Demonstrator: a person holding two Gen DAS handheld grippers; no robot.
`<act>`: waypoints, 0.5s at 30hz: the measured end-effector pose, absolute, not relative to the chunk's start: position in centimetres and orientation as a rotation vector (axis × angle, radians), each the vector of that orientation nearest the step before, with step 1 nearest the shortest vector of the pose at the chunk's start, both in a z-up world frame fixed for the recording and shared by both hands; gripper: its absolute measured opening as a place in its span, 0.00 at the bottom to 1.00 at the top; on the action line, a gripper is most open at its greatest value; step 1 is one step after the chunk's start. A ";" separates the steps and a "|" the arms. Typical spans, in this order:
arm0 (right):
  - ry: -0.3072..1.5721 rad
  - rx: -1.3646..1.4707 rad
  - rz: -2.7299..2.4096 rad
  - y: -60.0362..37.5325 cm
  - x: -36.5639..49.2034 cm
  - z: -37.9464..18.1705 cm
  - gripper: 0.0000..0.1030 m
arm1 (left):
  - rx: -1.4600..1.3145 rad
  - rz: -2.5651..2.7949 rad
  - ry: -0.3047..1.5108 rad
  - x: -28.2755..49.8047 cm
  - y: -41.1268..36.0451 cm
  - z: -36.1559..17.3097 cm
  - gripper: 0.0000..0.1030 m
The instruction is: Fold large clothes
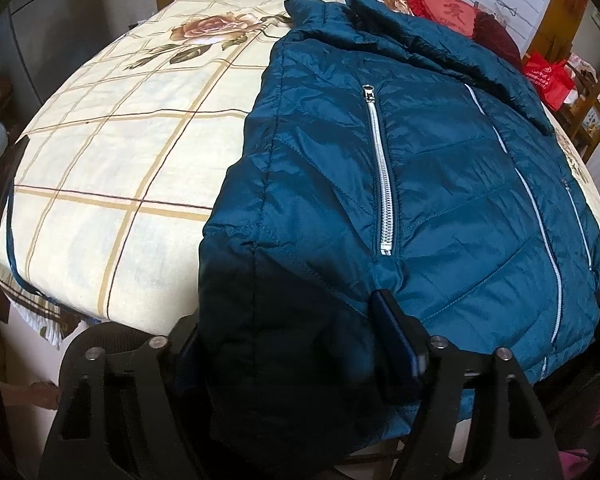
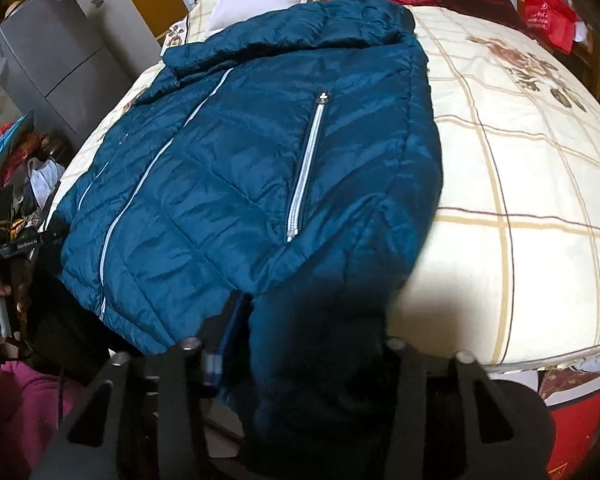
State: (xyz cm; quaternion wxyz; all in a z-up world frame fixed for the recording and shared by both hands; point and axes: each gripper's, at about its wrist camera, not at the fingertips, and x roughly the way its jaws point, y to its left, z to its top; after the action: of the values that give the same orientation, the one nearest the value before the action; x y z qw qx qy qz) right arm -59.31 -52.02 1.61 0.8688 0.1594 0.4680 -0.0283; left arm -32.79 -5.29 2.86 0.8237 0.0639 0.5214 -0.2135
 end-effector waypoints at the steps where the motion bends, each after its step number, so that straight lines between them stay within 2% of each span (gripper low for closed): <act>1: 0.977 0.335 -0.058 -52.1 -59.3 1.8 0.38 | 0.135 -0.459 1.109 -32.8 -5.3 2.9 0.94; 3: 0.971 0.330 -0.052 -52.0 -59.2 2.3 0.35 | 0.133 -0.463 1.110 -32.9 -5.3 3.0 0.90; 10: 0.983 0.302 -0.040 -51.5 -58.8 2.8 0.34 | 0.131 -0.463 1.101 -33.1 -5.4 2.9 0.90; 14: 1.015 0.326 -0.028 -51.6 -59.1 1.9 0.47 | 0.130 -0.465 1.100 -33.2 -5.3 2.9 0.90; 15: 1.018 0.325 -0.027 -51.5 -59.2 1.7 0.47 | 0.131 -0.465 1.097 -33.3 -5.3 2.9 0.90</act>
State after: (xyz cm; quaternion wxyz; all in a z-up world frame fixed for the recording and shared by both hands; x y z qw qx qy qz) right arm -59.18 -51.53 1.75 0.8606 0.1548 0.4850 -0.0130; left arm -33.28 -5.33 2.92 0.8257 0.0615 0.5162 -0.2190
